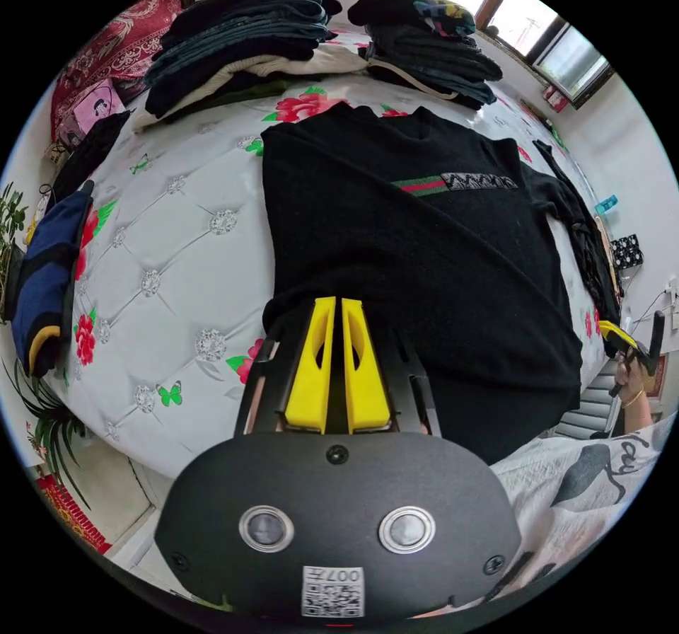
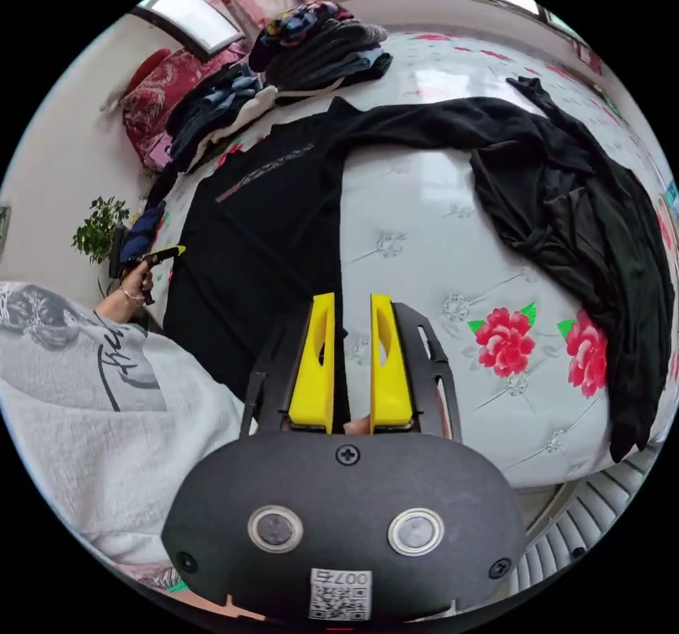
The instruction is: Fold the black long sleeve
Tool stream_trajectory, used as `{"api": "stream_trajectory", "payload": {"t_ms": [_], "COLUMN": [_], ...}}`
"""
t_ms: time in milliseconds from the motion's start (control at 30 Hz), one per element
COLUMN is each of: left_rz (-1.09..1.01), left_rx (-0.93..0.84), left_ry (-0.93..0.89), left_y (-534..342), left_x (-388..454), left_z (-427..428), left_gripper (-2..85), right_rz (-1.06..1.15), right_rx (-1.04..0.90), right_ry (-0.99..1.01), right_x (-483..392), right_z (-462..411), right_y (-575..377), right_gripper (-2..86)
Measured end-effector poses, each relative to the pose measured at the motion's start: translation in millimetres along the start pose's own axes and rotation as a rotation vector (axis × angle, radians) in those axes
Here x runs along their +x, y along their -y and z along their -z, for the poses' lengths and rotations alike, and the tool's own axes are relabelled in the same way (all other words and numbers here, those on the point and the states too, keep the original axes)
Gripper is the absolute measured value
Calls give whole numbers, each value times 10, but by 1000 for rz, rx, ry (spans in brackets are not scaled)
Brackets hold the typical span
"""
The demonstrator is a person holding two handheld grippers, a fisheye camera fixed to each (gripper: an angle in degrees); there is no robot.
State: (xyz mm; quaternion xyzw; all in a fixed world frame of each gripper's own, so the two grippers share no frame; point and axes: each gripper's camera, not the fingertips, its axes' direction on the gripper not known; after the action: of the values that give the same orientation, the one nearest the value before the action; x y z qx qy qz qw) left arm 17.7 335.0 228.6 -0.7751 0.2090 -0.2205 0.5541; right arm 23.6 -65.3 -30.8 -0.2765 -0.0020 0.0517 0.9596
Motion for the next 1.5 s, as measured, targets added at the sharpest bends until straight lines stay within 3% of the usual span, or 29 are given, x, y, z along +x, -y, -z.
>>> {"api": "stream_trajectory", "payload": {"t_ms": [67,167,367,567,700,800,933,1067,1133,1200,1367,1500], "left_rz": [32,73,198,389,452,457,468,483,480,473,440,397], "left_rx": [14,2,-80,-113,-95,-89,-82,-47,-35,-21,-31,-20], "left_ry": [-4,-12,-14,-54,-77,-86,-109,-142,-146,-142,-91,-115], "left_y": [-4,-45,-279,-488,-522,-532,-566,-643,-698,-814,-1165,-1485], "left_x": [-34,-63,-123,-232,-255,-241,-243,-296,-326,-382,-523,-627], "left_z": [100,231,385,493,573,591,602,664,698,741,771,802], "left_gripper": [-8,-9,-10,-10,-10,-10,-10,-10,-10,-10,-9,-6], "right_rz": [-161,-338,-734,-977,-844,-578,97,710,872,967,1003,971], "right_rx": [204,358,486,620,667,678,605,541,479,356,-314,-332], "right_ry": [10,43,238,478,418,377,345,368,419,434,391,315], "right_x": [679,1592,3141,3663,3418,2814,779,-1686,-2524,-3201,-4209,-4364], "right_z": [420,797,895,677,1017,1413,1786,1519,1144,584,-1406,-1555], "right_y": [366,827,1204,1044,1177,1441,1687,826,253,-312,-1673,-2062], "right_gripper": [38,52,67,28,8,3,1,2,4,8,36,53]}}
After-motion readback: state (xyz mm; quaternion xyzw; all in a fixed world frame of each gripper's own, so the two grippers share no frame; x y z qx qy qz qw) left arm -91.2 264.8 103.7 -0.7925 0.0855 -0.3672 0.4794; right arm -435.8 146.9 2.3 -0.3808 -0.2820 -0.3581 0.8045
